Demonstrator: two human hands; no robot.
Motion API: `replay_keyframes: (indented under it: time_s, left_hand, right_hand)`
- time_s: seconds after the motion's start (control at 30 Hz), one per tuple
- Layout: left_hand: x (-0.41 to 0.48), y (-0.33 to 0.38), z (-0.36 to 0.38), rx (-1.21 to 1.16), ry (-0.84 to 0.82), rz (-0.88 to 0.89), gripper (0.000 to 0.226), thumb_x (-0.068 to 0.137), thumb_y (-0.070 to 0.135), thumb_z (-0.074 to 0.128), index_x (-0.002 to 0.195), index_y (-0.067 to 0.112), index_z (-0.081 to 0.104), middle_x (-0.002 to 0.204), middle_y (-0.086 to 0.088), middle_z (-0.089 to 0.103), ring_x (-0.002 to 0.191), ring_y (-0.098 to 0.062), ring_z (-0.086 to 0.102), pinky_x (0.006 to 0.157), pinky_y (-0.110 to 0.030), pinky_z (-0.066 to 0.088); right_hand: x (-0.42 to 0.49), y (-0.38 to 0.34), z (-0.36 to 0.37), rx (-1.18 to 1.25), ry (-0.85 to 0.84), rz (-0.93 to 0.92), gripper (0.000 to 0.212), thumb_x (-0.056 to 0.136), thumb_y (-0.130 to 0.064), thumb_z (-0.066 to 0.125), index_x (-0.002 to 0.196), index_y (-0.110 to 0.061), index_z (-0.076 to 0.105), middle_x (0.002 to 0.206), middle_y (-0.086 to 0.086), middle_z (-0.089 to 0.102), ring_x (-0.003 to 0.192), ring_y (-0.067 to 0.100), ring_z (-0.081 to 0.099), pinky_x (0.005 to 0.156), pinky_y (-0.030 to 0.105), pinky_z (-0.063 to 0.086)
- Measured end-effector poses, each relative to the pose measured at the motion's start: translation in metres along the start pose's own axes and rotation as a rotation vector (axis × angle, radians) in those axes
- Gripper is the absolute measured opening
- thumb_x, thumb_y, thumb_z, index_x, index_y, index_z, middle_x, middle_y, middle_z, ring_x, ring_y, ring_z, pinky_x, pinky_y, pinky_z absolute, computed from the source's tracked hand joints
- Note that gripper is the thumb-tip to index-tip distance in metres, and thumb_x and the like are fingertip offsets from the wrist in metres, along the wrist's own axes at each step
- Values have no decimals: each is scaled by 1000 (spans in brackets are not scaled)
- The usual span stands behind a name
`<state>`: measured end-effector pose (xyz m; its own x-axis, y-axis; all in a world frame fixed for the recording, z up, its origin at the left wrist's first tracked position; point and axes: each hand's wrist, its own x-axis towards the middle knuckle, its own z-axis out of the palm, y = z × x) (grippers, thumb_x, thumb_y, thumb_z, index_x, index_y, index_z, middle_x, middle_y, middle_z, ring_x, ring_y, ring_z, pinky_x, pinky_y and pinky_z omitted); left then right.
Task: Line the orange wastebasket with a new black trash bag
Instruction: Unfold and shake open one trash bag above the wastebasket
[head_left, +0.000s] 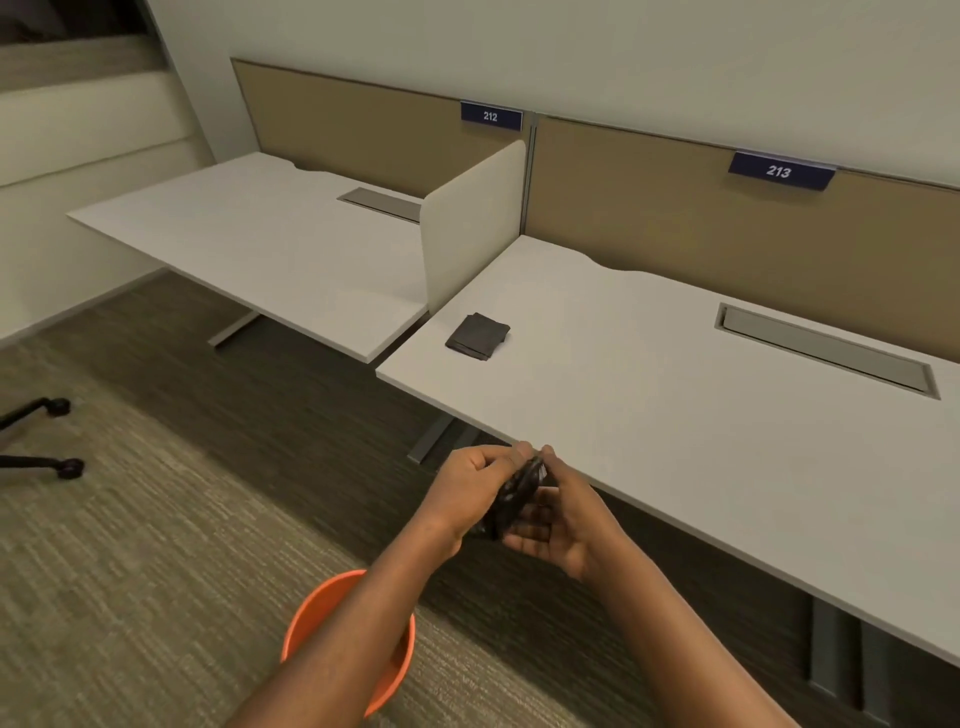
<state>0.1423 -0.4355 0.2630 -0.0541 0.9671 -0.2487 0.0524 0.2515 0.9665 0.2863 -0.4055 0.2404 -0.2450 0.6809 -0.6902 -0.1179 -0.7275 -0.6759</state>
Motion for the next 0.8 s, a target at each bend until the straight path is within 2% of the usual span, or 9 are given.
replay_keyframes:
  time_s: [0.1, 0.2, 0.3, 0.4, 0.5, 0.57, 0.63, 0.7, 0.8]
  left_hand:
    - [-23, -11, -35, -48, 32, -57, 40, 93, 61, 55, 95, 29, 80, 96, 6, 79, 94, -8, 72, 77, -24, 52]
    - [-44, -28, -79, -100, 197, -25, 22, 93, 45, 64, 90, 31, 81, 91, 10, 79, 92, -8, 73, 68, -16, 55]
    - [-63, -47, -128, -193, 389, -15, 12, 91, 27, 72, 96, 22, 81, 91, 4, 81, 96, -15, 75, 79, -27, 60]
    - [-85, -66, -177, -238, 559, -31, 15, 90, 26, 73, 102, 18, 79, 92, 4, 81, 96, -14, 74, 86, -32, 60]
    - [-107, -87, -216, -321, 712, -71, 19, 92, 24, 70, 106, 13, 77, 92, 0, 78, 91, -17, 71, 81, -35, 58]
    - [-121, -99, -234, -343, 768, -118, 28, 93, 23, 69, 116, 8, 72, 100, -5, 75, 90, -17, 66, 78, -33, 53]
    - [-133, -107, -247, -187, 838, -145, 44, 91, 27, 70, 130, 9, 63, 125, -12, 66, 103, -19, 61, 91, -34, 49]
    - [-146, -108, -253, 105, 907, -31, 60, 88, 37, 72, 139, 13, 54, 138, -13, 52, 120, -23, 55, 103, -38, 45]
    - [-163, -99, -253, 453, 695, 314, 73, 79, 59, 71, 138, 18, 56, 138, -4, 51, 131, -18, 47, 109, -37, 39]
  right_hand:
    - [-8, 17, 38, 32, 38, -31, 46, 98, -42, 58, 127, -6, 62, 112, 23, 74, 102, 39, 72, 86, 53, 61]
    - [-17, 39, 79, 81, 81, -63, 31, 98, -23, 59, 119, -1, 66, 106, 23, 76, 97, 35, 74, 82, 49, 62]
    - [-24, 61, 119, 120, 109, -83, 19, 98, -16, 59, 103, -1, 70, 91, 17, 79, 81, 28, 78, 73, 43, 64]
    - [-30, 81, 155, 144, 115, -117, 19, 100, -16, 56, 99, -4, 70, 73, 7, 79, 69, 20, 77, 61, 36, 62]
    - [-34, 95, 183, 144, 84, -147, 22, 101, -18, 54, 101, -7, 72, 89, 12, 80, 87, 25, 75, 76, 41, 63]
    - [-38, 100, 196, 109, 53, -168, 22, 102, -19, 54, 102, -10, 73, 94, 12, 80, 90, 25, 76, 83, 41, 62]
    - [-40, 102, 207, 43, 5, -203, 22, 102, -19, 53, 105, -13, 74, 97, 9, 80, 88, 22, 78, 80, 38, 62]
    - [-43, 101, 215, -27, -49, -225, 21, 102, -19, 54, 109, -14, 73, 100, 9, 80, 88, 21, 77, 73, 32, 61]
    - [-46, 99, 226, -86, -126, -226, 22, 100, -20, 58, 112, -9, 73, 105, 16, 78, 88, 25, 76, 71, 32, 60]
